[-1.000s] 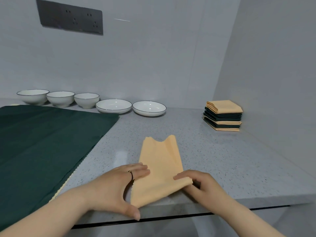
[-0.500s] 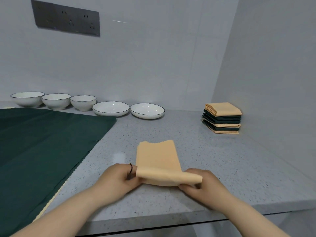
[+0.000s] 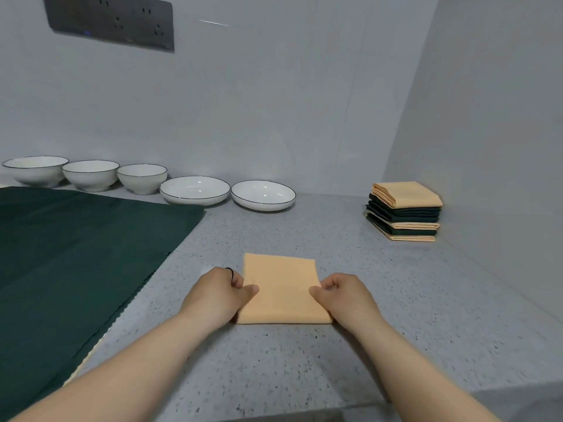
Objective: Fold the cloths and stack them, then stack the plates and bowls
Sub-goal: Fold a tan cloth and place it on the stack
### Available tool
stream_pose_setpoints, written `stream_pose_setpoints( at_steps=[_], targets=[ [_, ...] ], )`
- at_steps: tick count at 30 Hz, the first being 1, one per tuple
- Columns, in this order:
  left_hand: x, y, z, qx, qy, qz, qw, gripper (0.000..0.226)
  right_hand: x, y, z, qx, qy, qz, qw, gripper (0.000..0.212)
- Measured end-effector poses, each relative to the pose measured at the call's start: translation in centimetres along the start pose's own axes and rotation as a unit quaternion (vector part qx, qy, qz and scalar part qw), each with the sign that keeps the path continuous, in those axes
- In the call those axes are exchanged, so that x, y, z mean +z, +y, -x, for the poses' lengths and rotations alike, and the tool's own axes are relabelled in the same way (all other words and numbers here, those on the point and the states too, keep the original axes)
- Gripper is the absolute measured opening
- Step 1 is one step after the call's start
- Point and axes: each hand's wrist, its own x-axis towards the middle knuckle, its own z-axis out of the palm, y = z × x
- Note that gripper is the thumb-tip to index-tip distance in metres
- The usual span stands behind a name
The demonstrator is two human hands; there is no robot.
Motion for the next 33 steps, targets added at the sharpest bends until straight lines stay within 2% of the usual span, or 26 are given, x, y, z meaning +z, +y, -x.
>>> stream_pose_setpoints(
  at_steps=[3, 5, 8, 10, 12, 16, 20, 24, 27, 30, 33],
  targets=[
    [-0.1, 0.6, -0.1, -0.008, 0.003, -0.055, 0.998, 0.029, 0.0, -0.4, -0.2, 0.006, 0.001, 0.068, 0.998, 0.013],
    [-0.1, 1.3, -0.1, 0.027, 0.033, -0.128, 0.991, 0.017, 0.1, -0.5, -0.4, 0.002, -0.004, 0.088, 0.996, 0.014],
    [0.8, 1.8, -0.9, 0.13, 0.029, -0.219, 0.967, 0.047, 0.3, -0.5, -0.5, -0.003, -0.012, 0.117, 0.993, 0.015],
    [1.4, 2.4, -1.5, 0.156, -0.022, -0.25, 0.955, 0.05, 0.3, -0.6, -0.6, -0.007, -0.019, 0.137, 0.99, 0.015],
    [1.8, 2.7, -2.2, 0.152, -0.063, -0.253, 0.953, 0.05, 0.3, -0.7, -0.7, -0.005, -0.027, 0.147, 0.989, 0.016],
    [2.4, 2.4, -2.8, 0.153, -0.079, -0.279, 0.945, 0.048, 0.3, -0.7, -1.0, 0.014, -0.056, 0.176, 0.983, 0.031],
    [3.1, 1.8, -2.9, 0.156, -0.066, -0.303, 0.938, 0.048, 0.0, -1.9, -1.0, 0.013, -0.064, 0.197, 0.978, 0.02],
    [3.4, 1.7, -2.9, 0.166, -0.049, -0.309, 0.935, 0.047, 1.0, -3.4, -0.9, -0.108, -0.012, 0.348, 0.931, 0.058],
    [3.5, 1.5, -2.9, 0.172, -0.055, -0.299, 0.937, 0.046, 2.8, -4.1, -1.3, -0.171, -0.087, 0.312, 0.931, 0.053],
    [3.4, 1.4, -3.0, 0.165, -0.073, -0.292, 0.939, 0.047, 3.5, -3.4, -1.9, -0.162, -0.14, 0.283, 0.935, 0.05],
    [3.2, 1.5, -3.0, 0.156, -0.101, -0.305, 0.934, 0.049, 2.9, -2.2, -1.9, -0.131, -0.154, 0.282, 0.938, 0.056]
  ],
)
